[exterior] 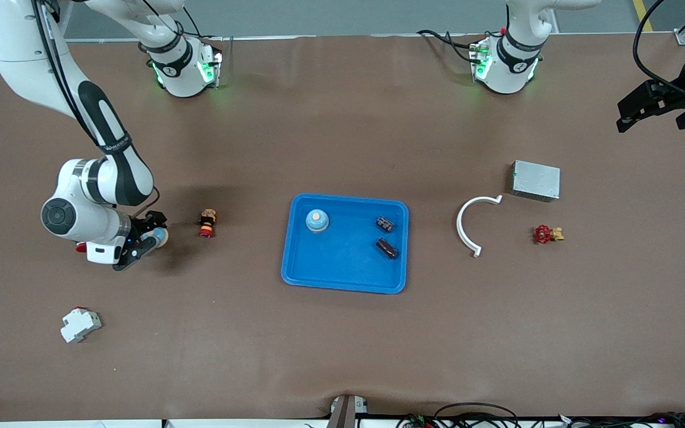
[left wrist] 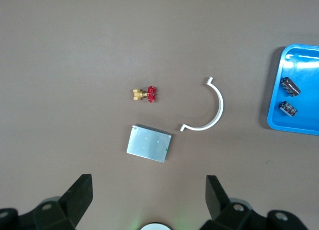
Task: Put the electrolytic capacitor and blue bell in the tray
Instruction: 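Grasp the second light-blue bell with the right gripper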
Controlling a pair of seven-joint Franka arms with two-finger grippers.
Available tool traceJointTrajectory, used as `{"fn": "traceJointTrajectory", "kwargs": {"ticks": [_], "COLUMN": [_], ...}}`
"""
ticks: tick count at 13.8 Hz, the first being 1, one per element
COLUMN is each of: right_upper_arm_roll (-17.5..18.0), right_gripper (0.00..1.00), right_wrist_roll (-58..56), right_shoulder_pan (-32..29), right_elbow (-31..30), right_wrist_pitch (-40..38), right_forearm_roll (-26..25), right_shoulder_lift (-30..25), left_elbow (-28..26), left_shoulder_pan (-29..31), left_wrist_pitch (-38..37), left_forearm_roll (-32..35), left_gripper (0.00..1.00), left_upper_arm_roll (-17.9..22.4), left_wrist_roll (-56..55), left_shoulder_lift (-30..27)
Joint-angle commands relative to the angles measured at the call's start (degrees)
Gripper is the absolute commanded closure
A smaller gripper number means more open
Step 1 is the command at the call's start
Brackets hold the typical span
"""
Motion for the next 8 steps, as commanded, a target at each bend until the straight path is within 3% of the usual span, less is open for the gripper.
{"fn": "traceJointTrajectory", "kwargs": {"ticks": [1, 5, 8], "right_upper_arm_roll": [0.4, 0.5, 0.5], "right_gripper": [0.00, 0.04, 0.44], "right_wrist_roll": [0.1, 0.2, 0.2], "right_shoulder_pan": [-0.3, -0.3, -0.2], "right_elbow": [0.0, 0.2, 0.1], "right_wrist_pitch": [0.3, 0.4, 0.6], "right_forearm_roll": [-0.1, 0.1, 0.1], "right_shoulder_lift": [0.4, 1.1, 1.2], "left_elbow": [0.2, 0.3, 0.2], "left_shoulder_pan": [0.1, 0.1, 0.2], "left_wrist_pitch": [0.4, 0.5, 0.5], "left_forearm_roll": [-1.1, -1.0, -1.1], "left_gripper": [0.00, 0.00, 0.00], "left_upper_arm_roll": [0.0, -0.1, -0.1], "left_wrist_roll": [0.0, -0.4, -0.3], "left_shoulder_lift": [0.0, 0.1, 0.1]}}
